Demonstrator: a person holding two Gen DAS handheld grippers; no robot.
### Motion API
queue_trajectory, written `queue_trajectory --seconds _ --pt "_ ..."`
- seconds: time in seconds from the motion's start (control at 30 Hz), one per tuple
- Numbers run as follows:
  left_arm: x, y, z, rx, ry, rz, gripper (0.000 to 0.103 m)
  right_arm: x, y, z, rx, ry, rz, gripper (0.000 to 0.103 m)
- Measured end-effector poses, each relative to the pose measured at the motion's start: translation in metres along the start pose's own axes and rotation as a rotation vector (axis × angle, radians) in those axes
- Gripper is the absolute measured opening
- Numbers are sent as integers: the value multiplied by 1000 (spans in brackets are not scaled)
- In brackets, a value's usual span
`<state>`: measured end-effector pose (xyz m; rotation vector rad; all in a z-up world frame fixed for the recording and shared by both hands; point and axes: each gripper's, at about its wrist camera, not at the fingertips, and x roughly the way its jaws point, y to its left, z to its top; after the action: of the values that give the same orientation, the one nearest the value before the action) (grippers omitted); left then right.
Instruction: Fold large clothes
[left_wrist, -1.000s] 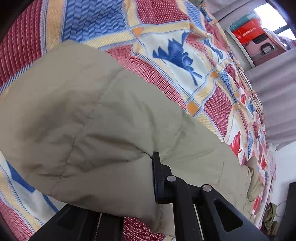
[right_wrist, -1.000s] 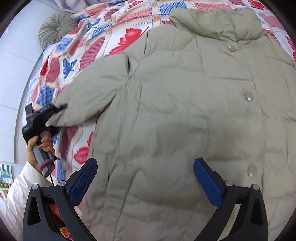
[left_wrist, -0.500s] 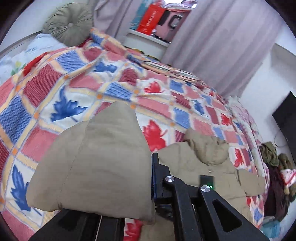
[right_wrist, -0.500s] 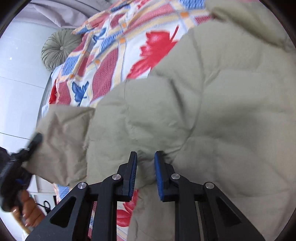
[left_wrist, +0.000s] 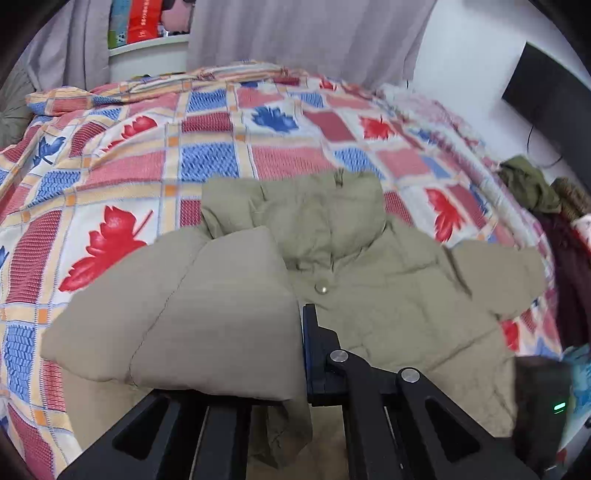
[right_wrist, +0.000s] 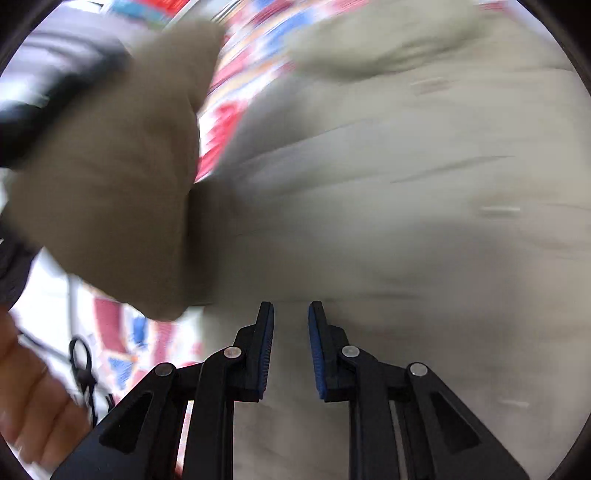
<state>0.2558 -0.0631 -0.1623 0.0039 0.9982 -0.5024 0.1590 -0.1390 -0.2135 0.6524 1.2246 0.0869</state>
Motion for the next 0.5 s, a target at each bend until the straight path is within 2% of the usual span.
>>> queue_trajectory --seconds 0.13,0.23,0.27,0.3,0.33,0.37,0.43,0.5 --pt "50 -17 -32 46 113 90 8 -34 -51 -4 59 -35 -73 21" --pt "60 -22 -49 72 131 144 8 -39 -71 -7 94 -34 -89 21" --pt "59 -24 -50 81 127 152 16 -39 -74 -7 100 -34 -80 21" --pt "56 -25 -52 87 129 142 44 -39 -78 -6 99 -35 -76 21" --pt "54 -26 -52 88 137 120 66 -37 -80 -4 95 -34 -71 21" --pt "48 -27 -52 86 131 113 98 -37 -79 -2 92 -34 -66 21" --pt "32 -27 -51 91 85 134 100 -37 -80 9 86 -34 -64 22" --pt "21 -24 -52 85 93 145 100 -40 -79 12 76 -38 -67 22"
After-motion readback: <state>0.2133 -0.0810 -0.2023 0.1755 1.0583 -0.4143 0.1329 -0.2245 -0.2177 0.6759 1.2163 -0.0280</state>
